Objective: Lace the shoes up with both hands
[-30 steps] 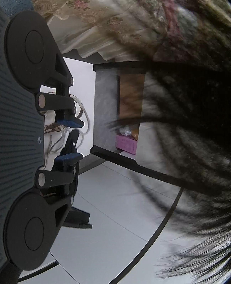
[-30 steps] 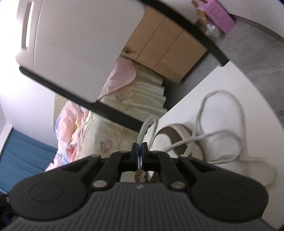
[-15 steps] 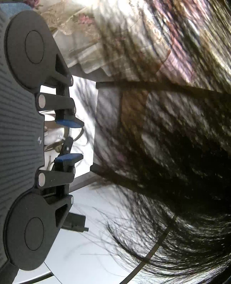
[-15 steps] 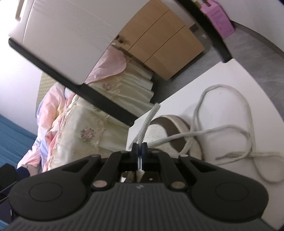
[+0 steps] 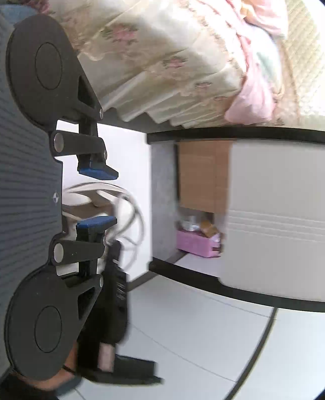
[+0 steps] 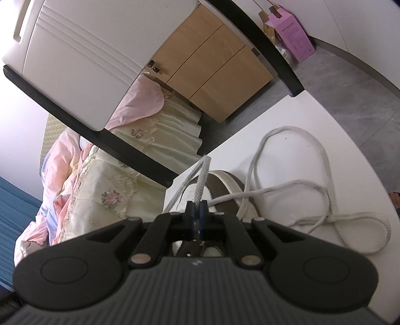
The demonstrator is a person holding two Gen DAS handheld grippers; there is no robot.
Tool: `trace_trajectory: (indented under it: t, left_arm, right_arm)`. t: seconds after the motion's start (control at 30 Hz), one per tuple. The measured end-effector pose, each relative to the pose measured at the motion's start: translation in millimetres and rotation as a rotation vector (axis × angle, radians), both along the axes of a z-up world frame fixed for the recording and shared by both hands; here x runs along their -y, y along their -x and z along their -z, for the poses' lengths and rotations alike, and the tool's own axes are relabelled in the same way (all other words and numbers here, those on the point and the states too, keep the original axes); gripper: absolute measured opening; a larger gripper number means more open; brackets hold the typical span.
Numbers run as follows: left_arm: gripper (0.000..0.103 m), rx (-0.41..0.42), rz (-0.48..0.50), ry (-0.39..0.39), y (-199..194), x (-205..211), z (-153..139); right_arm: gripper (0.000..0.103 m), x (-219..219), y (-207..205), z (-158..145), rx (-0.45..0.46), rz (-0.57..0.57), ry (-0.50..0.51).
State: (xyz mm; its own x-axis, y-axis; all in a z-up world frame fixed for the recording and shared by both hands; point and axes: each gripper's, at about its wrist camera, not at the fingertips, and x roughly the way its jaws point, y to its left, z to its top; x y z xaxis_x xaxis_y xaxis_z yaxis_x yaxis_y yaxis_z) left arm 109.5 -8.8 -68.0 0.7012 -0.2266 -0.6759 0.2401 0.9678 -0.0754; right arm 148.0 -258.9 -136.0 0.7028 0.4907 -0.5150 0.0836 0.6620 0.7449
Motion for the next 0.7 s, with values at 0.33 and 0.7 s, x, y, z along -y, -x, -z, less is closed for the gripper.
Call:
trace_trajectory:
  t: [0.33,0.7]
  left_arm:
    - [0.039,0.032,0.071,-0.03,9,0,27]
    - [0.039,0.039,0.094,-0.036,9,5,31]
  right_arm:
    - [0.005,-2,3,0,0.013,0.012,0.017]
    - [0.005,3,10,-1,0.016,0.028,-0.01]
